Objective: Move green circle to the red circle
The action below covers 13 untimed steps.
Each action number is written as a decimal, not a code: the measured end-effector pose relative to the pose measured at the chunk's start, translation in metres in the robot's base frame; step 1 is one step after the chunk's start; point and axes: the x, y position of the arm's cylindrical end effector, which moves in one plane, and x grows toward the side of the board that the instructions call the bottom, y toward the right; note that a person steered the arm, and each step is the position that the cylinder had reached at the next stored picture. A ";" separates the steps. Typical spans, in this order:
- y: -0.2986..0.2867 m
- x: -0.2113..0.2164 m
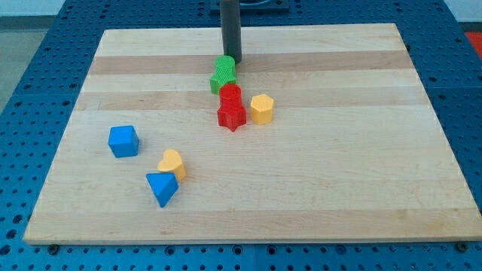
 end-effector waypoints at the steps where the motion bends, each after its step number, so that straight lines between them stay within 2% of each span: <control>1: 0.020 0.001; 2: 0.020 -0.006; 4: -0.038 -0.009; 6: -0.049 0.019; 11: 0.028 0.004; 12: 0.044 0.011; 13: 0.044 0.037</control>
